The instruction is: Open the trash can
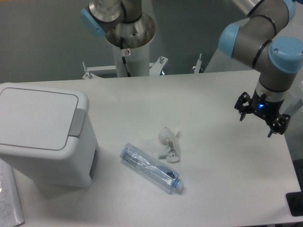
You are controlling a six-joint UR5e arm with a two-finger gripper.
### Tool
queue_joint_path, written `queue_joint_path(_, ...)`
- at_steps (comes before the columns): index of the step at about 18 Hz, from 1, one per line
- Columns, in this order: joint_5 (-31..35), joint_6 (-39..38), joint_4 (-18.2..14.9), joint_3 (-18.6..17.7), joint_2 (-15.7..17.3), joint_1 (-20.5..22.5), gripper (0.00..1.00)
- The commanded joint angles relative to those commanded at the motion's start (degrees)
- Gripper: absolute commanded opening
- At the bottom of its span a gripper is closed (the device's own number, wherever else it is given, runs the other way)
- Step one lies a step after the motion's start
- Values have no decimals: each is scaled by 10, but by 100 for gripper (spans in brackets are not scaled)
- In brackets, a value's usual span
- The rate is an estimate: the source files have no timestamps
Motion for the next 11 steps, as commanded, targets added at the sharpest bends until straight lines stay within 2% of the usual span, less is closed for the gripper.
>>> queue_joint_path(11,-20,-2,-4,-8,11,-8,100)
